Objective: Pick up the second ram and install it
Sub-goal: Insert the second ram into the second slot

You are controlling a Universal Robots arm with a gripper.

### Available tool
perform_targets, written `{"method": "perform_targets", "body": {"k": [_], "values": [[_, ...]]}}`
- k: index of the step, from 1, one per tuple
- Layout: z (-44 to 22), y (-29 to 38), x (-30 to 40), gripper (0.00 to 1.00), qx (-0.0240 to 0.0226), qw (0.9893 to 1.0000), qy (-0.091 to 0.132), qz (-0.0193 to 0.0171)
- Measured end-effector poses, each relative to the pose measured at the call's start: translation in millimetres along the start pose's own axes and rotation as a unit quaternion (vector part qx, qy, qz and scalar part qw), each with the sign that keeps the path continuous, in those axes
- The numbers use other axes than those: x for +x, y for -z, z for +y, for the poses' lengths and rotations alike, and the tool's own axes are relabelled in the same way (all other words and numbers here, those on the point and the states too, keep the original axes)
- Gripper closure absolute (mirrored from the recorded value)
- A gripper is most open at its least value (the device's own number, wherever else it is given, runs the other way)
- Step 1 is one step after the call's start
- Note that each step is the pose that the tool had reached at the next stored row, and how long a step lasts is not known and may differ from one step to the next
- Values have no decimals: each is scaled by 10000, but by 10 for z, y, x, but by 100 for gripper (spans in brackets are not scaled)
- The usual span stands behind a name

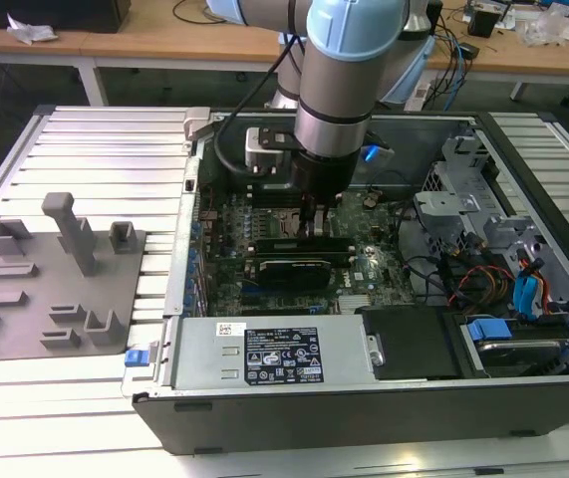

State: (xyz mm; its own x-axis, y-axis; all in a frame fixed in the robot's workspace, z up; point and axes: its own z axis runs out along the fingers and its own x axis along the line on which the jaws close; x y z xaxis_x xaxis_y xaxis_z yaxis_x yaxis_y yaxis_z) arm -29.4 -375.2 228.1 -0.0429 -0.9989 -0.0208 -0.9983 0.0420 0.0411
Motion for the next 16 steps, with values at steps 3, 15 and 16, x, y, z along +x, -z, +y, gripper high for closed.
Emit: {"method": "perform_targets", "body": {"k": [3, 15, 16], "values": [[5, -19, 0, 87, -1, 10000, 0, 1], [24, 389, -71, 87, 2, 10000, -3, 48], [24, 403, -73, 89, 2, 10000, -2, 53]]}}
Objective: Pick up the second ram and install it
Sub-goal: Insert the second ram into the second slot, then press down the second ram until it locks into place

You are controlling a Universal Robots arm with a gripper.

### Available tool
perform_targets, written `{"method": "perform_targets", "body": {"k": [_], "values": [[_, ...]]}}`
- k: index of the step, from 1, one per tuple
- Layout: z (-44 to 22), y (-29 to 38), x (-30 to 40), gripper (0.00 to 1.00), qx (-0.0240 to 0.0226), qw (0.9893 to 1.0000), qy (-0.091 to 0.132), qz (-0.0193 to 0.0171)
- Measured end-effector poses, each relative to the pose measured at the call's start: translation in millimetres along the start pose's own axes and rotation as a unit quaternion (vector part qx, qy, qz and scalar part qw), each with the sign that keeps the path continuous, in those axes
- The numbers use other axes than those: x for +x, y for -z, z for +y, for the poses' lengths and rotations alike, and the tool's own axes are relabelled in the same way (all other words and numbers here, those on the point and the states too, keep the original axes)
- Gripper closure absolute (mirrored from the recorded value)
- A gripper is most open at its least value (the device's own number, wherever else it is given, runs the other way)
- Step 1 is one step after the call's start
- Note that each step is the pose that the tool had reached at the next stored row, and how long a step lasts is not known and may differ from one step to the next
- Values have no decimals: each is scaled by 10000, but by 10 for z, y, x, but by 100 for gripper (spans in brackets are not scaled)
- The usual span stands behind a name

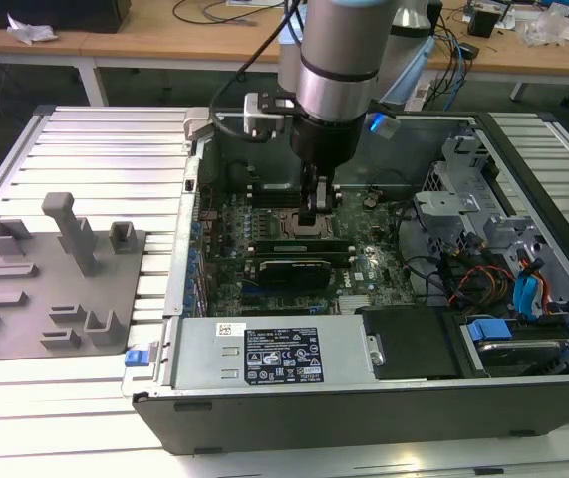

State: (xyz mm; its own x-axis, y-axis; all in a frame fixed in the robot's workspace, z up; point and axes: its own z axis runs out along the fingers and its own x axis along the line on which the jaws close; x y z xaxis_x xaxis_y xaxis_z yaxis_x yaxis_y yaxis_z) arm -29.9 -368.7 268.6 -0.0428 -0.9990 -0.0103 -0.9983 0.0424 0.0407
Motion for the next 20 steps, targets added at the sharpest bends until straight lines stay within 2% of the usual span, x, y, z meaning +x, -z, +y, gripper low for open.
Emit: {"method": "perform_targets", "body": {"k": [7, 8, 9, 10, 14, 16, 18, 20], "values": [[1, 6, 0, 89, 0, 10000, 0, 1], [-27, -2, 0, 89, -2, 10000, -1, 3], [-96, -33, -3, 89, -9, 10000, -1, 3], [-204, -82, -7, 89, -11, 10000, 0, 2], [-289, -153, -10, 89, -11, 10000, 0, 2], [-373, -225, -13, 89, -11, 10000, -1, 2], [-424, -271, -14, 89, -12, 10000, 0, 2], [-449, -322, -14, 89, -14, 10000, -1, 2]]}}
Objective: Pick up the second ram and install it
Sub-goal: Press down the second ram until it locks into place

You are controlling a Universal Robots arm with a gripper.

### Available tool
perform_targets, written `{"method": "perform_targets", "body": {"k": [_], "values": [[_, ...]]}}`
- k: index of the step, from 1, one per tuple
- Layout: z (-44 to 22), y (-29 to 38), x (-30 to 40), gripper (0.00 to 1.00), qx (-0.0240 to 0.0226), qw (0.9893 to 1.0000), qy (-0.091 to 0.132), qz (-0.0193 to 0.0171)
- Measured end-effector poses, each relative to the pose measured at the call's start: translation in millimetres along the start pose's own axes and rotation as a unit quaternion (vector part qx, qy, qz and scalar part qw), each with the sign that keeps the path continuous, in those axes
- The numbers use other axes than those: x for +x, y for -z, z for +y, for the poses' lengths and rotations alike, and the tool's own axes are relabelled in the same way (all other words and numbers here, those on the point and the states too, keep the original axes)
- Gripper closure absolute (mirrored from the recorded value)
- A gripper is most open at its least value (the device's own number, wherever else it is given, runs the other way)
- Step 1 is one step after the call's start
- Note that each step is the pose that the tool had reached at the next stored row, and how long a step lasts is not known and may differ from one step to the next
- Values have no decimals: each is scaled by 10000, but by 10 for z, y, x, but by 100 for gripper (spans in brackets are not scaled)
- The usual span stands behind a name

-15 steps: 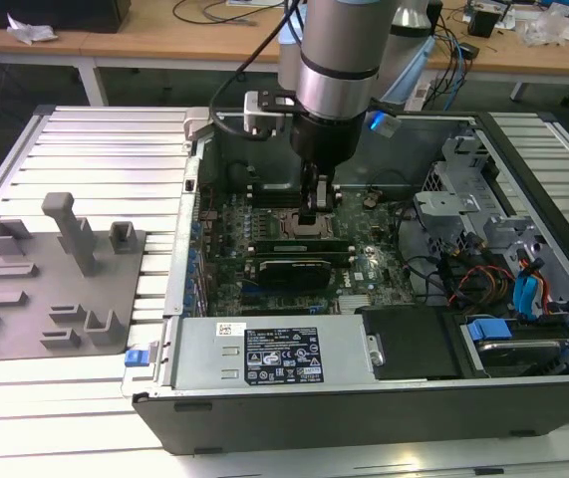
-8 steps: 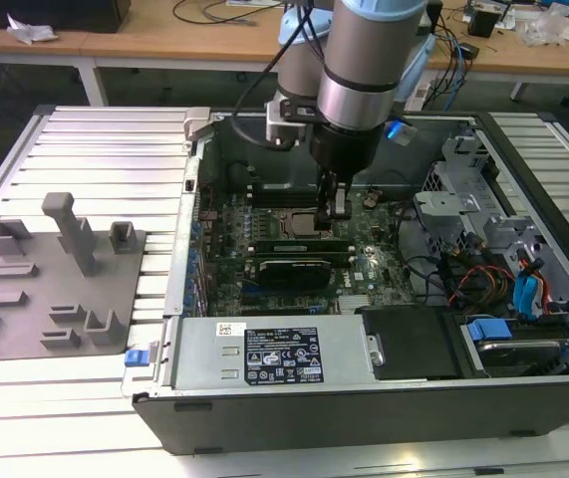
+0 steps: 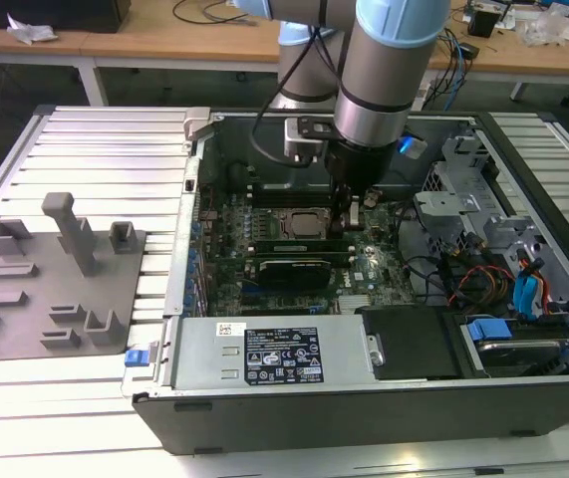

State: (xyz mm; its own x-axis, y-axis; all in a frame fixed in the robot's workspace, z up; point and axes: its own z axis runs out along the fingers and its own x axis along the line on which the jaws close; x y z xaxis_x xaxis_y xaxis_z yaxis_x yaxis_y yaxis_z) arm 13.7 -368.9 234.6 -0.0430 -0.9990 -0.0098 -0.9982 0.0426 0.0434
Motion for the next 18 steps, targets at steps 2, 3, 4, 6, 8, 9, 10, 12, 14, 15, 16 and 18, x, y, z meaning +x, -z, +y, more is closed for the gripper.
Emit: {"method": "perform_targets", "body": {"k": [2, 3, 4, 6, 8, 9, 10, 12, 14, 15, 16, 18], "values": [[0, -16, 2, 89, 0, 10000, -1, 1], [-1, -22, 4, 89, 0, 10000, 0, 0], [-2, -34, 10, 89, -1, 10000, 0, 4], [-4, -64, 25, 89, -1, 10000, 0, 5], [-5, -68, 33, 89, 0, 10000, 0, 4], [0, -5, 30, 89, 28, 10000, 0, -9], [15, 28, 33, 89, 43, 10000, 1, -3], [82, 33, 35, 89, 81, 10000, 2, -5], [171, 30, 40, 89, 99, 10000, 1, -5], [234, 27, 42, 89, 107, 9999, 2, -5], [331, 19, 46, 89, 116, 9999, 2, -5], [479, 0, 53, 89, 125, 9999, 1, -5]]}}
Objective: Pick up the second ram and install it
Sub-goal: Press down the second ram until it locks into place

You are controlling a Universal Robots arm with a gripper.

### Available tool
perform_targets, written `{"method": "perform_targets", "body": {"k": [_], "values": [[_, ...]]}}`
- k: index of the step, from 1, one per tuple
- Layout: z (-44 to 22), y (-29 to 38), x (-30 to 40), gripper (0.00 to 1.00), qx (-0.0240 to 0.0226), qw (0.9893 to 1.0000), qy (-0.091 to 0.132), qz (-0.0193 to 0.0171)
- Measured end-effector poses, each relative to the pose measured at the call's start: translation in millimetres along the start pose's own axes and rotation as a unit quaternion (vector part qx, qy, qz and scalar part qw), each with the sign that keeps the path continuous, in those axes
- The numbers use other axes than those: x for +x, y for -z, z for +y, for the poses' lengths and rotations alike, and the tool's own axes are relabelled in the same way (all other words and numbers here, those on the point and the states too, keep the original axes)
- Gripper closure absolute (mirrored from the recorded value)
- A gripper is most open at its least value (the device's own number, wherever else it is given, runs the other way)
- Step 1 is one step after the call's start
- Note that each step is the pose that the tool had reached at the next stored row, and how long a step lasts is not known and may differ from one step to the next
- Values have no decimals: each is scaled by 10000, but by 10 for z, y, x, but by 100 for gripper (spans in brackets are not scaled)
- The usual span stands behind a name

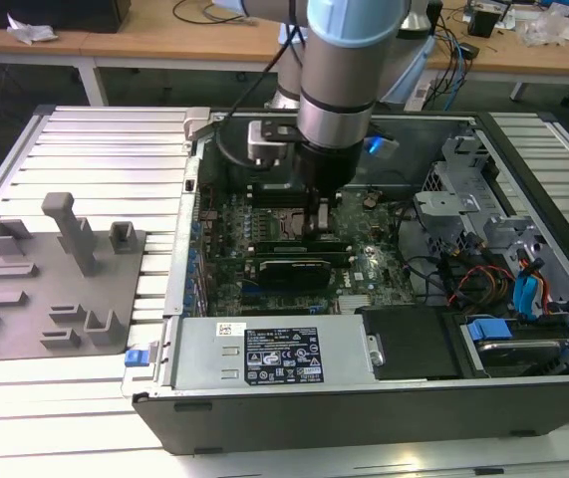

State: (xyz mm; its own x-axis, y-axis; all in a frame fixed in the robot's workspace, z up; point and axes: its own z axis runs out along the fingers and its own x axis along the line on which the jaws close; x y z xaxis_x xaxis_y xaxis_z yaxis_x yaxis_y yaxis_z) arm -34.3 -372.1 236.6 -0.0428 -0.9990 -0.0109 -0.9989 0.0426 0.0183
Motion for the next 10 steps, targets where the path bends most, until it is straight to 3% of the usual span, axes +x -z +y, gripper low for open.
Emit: {"method": "perform_targets", "body": {"k": [1, 4, 7, 10], "values": [[50, -6, 2, 89, 2, 10000, 0, 0], [331, -35, 15, 89, 19, 10000, 1, -1], [420, -61, 19, 89, 25, 10000, 1, 1], [434, -103, 20, 89, 23, 10000, 1, 2]]}}
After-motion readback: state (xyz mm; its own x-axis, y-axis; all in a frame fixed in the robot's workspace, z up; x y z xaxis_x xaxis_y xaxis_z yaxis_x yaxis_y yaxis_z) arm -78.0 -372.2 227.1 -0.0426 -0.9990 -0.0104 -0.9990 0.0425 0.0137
